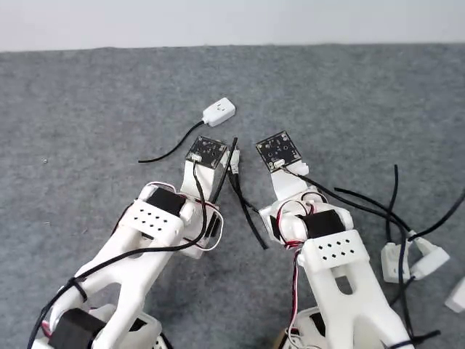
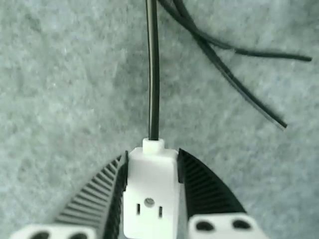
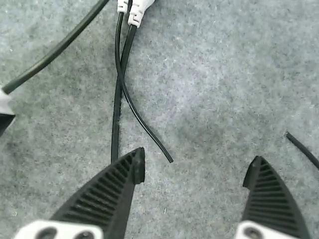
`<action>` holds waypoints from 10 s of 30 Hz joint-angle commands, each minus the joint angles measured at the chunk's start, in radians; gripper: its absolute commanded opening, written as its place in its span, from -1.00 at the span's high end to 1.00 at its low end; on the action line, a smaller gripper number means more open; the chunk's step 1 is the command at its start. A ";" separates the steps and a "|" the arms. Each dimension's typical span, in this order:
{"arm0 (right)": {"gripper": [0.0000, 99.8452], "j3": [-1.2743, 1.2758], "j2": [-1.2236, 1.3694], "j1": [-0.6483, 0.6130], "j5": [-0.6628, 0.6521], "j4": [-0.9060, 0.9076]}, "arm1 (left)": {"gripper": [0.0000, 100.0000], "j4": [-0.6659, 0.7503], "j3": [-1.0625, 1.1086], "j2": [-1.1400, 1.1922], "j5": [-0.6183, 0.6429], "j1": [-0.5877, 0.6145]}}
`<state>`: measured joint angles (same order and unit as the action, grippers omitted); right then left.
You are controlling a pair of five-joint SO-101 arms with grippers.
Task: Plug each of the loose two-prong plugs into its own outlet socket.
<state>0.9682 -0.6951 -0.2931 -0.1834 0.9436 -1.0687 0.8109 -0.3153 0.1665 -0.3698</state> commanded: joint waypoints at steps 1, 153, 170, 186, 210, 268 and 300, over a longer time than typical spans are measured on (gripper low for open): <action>0.36 -0.015 -0.025 0.010 0.005 -0.019 | 0.66 0.080 0.019 0.054 0.069 -0.002; 0.36 -0.011 -0.025 0.004 0.005 -0.013 | 0.58 0.167 0.077 0.098 -0.540 0.322; 0.36 -0.011 -0.025 0.002 0.005 -0.015 | 0.58 0.127 0.074 0.089 -0.537 0.328; 0.36 -0.011 -0.025 0.002 0.005 -0.018 | 0.58 0.054 0.051 0.097 -0.537 0.267; 0.36 -0.011 -0.025 0.002 0.005 -0.013 | 0.58 0.138 0.056 0.098 -0.539 0.305; 0.36 -0.011 -0.025 0.002 0.005 -0.013 | 0.76 -0.031 0.054 0.155 -0.485 0.183; 0.36 -0.011 -0.025 0.001 -0.021 -0.012 | 0.57 0.005 0.122 -0.118 -0.158 0.068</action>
<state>0.9682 -0.6951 -0.2946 -0.1941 0.9436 -1.0794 0.8907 -0.3429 0.0315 -0.2363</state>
